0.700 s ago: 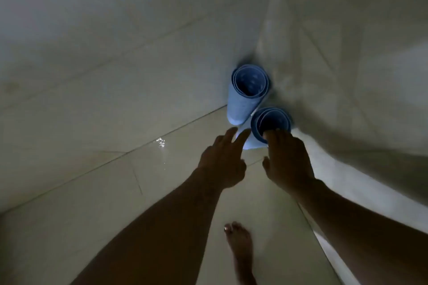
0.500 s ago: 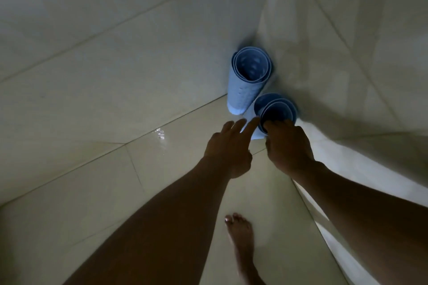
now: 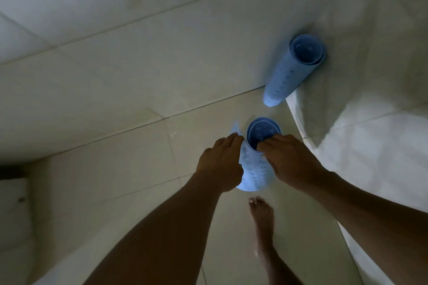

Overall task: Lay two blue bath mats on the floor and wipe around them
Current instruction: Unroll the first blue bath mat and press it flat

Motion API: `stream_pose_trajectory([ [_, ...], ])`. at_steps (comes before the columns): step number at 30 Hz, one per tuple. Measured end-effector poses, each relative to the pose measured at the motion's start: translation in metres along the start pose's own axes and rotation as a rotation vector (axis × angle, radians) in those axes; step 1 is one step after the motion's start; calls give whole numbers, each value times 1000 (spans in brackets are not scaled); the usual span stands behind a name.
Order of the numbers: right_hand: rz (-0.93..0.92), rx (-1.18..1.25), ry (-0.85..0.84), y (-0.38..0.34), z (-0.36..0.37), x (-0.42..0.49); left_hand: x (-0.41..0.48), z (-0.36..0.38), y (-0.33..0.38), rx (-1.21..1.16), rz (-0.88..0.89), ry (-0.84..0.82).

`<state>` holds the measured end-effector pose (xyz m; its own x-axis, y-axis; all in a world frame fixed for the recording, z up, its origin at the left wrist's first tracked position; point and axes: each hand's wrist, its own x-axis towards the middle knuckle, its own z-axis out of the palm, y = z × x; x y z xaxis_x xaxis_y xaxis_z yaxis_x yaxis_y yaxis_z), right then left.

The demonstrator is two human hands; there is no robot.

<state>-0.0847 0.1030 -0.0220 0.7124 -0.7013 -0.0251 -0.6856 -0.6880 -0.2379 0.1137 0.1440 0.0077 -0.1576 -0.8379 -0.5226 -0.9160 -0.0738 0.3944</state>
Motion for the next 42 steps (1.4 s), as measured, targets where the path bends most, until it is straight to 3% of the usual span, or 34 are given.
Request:
stream_pose_trajectory([
  [6,-108,18,-4,-138,12,-6,-119,19,-85,-8,-66,88],
  [12,-29,-40,-8,-270,30,-19,-247,41,-175,212,-157,235],
  [15,34,-115,-82,-320,36,-28,-298,57,-210,290,-143,318],
  [19,-27,-207,-111,-361,51,-31,-324,84,-233,260,-150,450],
  [21,-73,-195,-128,-363,66,-27,-319,105,-244,263,-119,525],
  [24,-87,-208,-304,-350,94,-13,-294,143,-264,287,-108,561],
  [30,6,-219,-559,-306,203,42,-203,210,-307,383,-185,351],
  [37,90,-364,-264,-261,339,107,-85,276,-383,429,-237,457],
  [42,160,-307,-188,-241,411,123,-25,316,-414,428,-284,456],
])
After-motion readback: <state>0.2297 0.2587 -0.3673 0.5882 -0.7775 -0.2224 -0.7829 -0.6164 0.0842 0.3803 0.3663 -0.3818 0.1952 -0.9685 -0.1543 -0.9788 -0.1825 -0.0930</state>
